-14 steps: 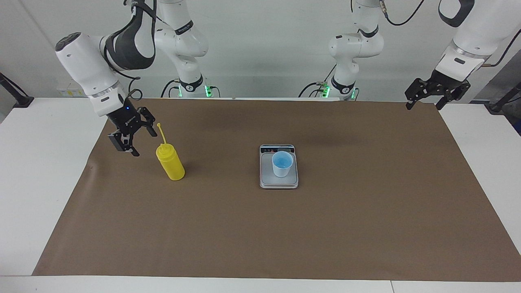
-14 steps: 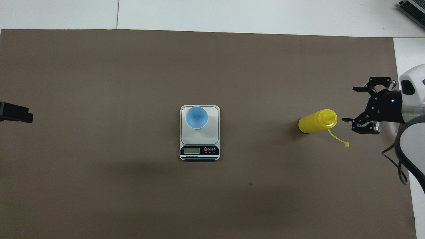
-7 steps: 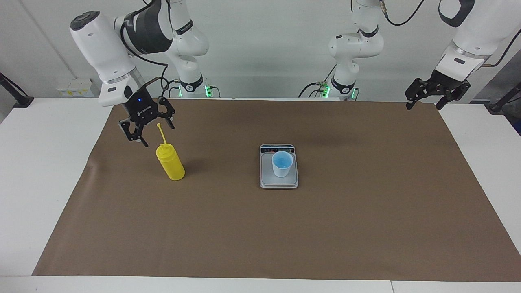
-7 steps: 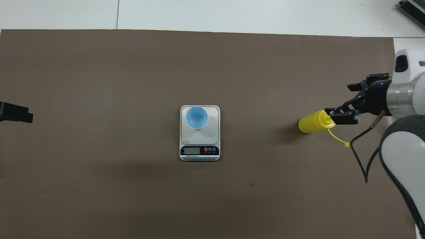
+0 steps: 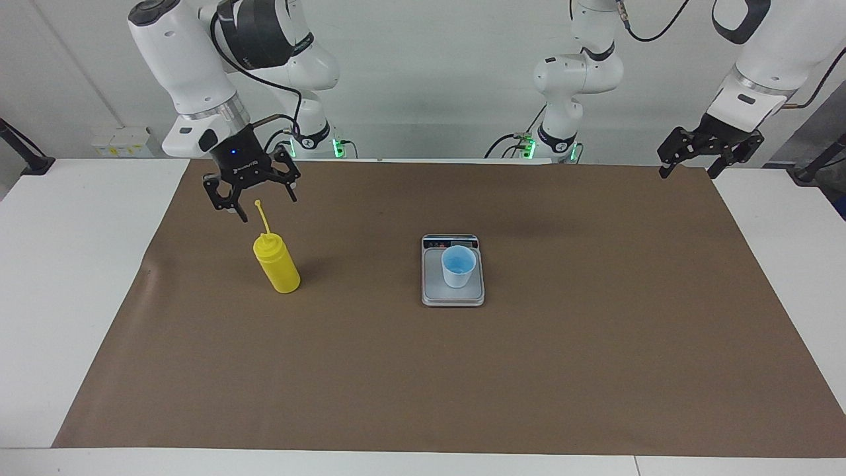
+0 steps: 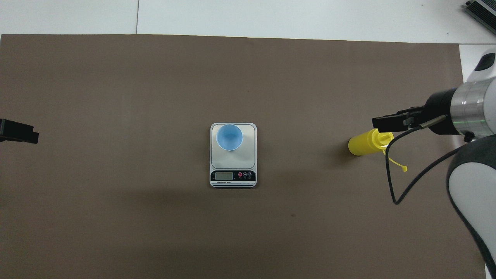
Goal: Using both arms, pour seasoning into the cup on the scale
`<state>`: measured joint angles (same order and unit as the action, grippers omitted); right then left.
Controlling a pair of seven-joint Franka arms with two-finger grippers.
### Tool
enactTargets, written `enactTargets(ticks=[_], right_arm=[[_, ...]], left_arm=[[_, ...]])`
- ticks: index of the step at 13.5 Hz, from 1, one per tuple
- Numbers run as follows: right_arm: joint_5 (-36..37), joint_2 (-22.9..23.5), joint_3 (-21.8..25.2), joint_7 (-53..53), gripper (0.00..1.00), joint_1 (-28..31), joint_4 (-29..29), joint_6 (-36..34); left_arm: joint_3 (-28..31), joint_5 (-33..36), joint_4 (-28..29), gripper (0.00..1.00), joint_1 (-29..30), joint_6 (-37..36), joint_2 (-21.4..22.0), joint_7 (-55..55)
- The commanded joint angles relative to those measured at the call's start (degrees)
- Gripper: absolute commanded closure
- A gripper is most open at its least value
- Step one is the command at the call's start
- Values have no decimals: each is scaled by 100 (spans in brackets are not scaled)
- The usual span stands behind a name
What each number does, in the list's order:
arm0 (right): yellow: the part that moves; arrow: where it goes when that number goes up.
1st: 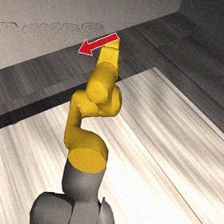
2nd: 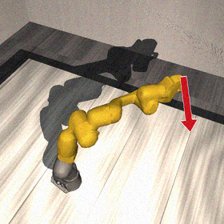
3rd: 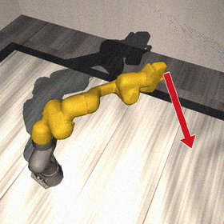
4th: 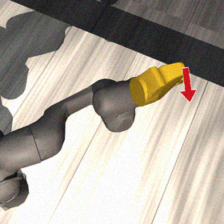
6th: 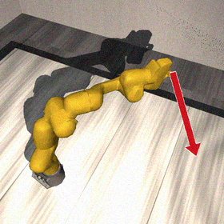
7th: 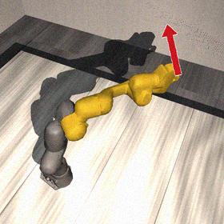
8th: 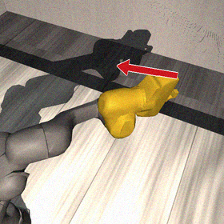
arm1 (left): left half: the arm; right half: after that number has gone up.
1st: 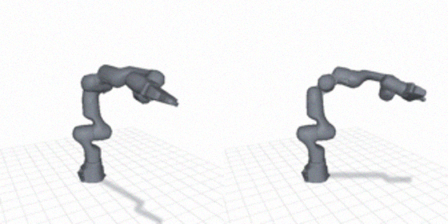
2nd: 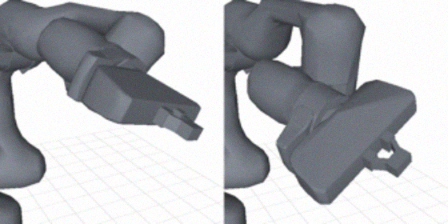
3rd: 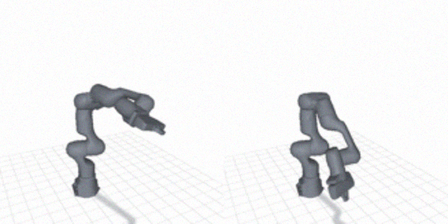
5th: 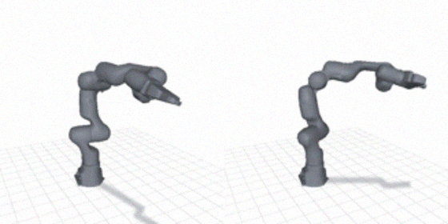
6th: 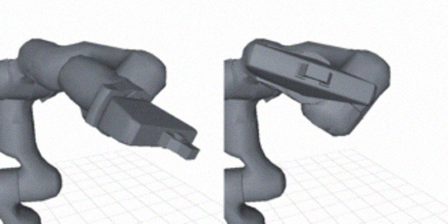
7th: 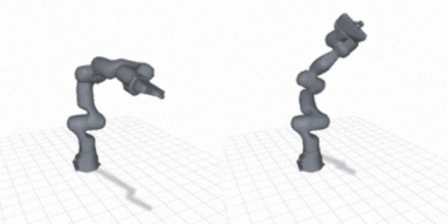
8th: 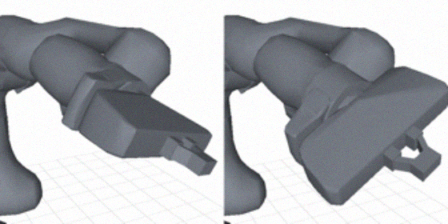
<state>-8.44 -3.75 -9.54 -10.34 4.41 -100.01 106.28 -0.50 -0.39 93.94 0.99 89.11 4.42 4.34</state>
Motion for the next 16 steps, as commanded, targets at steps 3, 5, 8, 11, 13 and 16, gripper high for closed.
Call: enactTargets(ticks=[3, 5, 8, 11, 13, 16], right_arm=[[677, 375, -443, 1190, 0, 51, 807, -607], [703, 375, -461, 1507, 0, 60, 817, -704], [774, 367, -461, 1894, 0, 139, 695, -889], [783, 235, -443, 2105, 0, 209, 466, -1135], [783, 173, -443, 2106, 0, 218, 351, -1144], [774, 173, -443, 2054, 0, 367, 360, -1223]], left_arm=[[-29, -57, 168, 0, 50, -25, 173, -38], [-29, -57, 168, 0, 50, -34, 173, -47], [-29, -57, 168, 0, 50, -34, 173, -38], [-29, -57, 168, 0, 50, -34, 173, -47], [-29, -57, 168, 0, 50, -25, 173, -38], [-29, -57, 168, 0, 50, -25, 173, -38]])
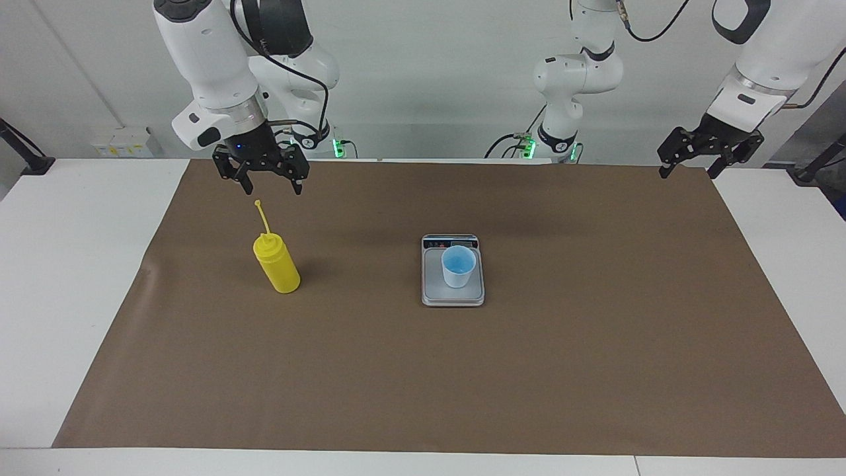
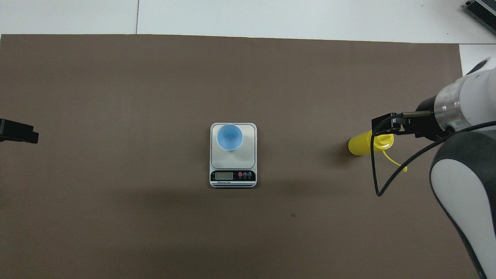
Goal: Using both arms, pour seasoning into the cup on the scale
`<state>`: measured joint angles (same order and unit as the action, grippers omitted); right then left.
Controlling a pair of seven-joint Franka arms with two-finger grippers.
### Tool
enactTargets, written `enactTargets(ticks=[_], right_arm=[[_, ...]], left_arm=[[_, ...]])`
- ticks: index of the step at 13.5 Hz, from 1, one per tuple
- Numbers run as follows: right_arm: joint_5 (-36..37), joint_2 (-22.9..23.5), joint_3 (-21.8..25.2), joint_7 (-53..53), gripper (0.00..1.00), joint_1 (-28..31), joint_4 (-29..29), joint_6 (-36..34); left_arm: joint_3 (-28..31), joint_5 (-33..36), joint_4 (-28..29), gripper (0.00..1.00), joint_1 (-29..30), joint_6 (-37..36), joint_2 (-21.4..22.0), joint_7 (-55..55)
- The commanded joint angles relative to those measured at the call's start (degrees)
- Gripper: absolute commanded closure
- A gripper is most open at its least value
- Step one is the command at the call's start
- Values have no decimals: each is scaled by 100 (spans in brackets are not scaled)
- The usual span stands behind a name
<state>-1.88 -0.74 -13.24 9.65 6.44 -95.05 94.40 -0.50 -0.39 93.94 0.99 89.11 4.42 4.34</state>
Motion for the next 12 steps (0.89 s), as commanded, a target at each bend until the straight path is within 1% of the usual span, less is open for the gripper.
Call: enactTargets(ticks=[1, 3, 5, 12], right_arm=[[118, -128, -74, 55, 0, 164, -110, -18], [153, -137, -65, -6, 0, 138, -92, 34], [398, -137, -74, -514, 0, 138, -136, 209], [337, -145, -74, -525, 0, 156, -154, 211]], left_arm=[[-29, -57, 168, 0, 50, -25, 173, -38], [-29, -57, 168, 0, 50, -25, 173, -38], [-29, -57, 168, 0, 50, -25, 173, -38], [-29, -57, 168, 0, 50, -34, 173, -38]])
